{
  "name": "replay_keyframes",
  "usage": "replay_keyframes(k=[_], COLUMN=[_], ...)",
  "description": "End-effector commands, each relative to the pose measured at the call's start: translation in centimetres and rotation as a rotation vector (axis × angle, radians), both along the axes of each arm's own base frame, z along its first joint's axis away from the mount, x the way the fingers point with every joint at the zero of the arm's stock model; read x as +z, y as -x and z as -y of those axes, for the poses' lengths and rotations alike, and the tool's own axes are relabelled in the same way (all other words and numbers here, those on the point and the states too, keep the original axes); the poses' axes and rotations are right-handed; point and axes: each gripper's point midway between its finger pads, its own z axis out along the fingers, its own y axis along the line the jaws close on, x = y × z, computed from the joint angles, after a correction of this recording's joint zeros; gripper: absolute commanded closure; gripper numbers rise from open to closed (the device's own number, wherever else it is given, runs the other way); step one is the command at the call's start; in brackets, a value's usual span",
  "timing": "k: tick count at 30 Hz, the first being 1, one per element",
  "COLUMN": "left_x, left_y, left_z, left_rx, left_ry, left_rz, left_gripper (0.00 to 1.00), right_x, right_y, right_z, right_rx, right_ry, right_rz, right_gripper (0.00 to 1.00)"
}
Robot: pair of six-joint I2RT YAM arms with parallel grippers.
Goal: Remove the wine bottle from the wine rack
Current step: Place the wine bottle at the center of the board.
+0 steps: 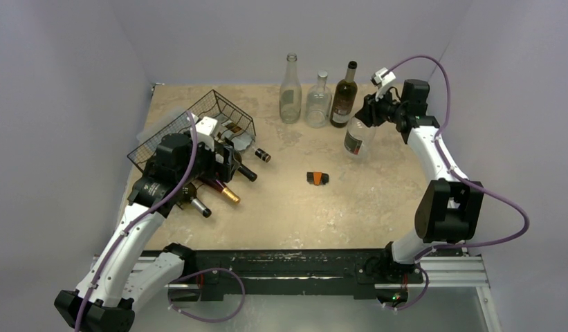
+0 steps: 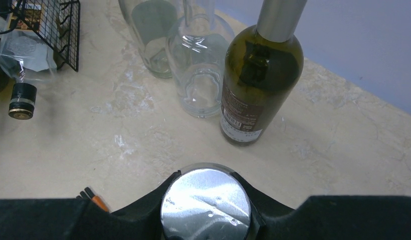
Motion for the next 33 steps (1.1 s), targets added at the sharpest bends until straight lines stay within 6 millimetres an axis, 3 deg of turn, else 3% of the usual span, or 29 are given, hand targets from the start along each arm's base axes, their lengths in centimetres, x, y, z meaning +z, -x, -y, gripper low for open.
replay_keyframes(k=[1, 7, 16, 28, 33], left_x=[1.3, 1.3, 1.2, 1.0, 0.9], left_y=[-0.7, -0.7, -0.8, -1.0, -1.0], left_z=[0.0, 0.0, 0.0, -0.1, -0.1], left_rx=[-0.007, -0.006, -0.008, -0.002, -0.002], left_ry=[0.007, 0.007, 0.007, 0.006, 0.006], left_rz=[0.059, 0.059, 0.053, 0.045, 0.043], left_gripper=[0.08, 0.08, 0.08, 0.08, 0.08], right_x=[10.3, 10.3, 10.7, 8.8, 7.5], right_y=[-2.9, -4.1, -7.2, -11.0, -11.7], right_z=[0.3, 0.9, 4.7, 7.6, 7.2], right_rx=[-0.014, -0.075, -0.301, -0.5, -0.487], right_ry=[-0.016, -0.032, 0.002, -0.041, -0.061], right_rz=[0.316, 0.314, 0.361, 0.368, 0.349], right_gripper=[1.0, 1.0, 1.0, 1.0, 0.99])
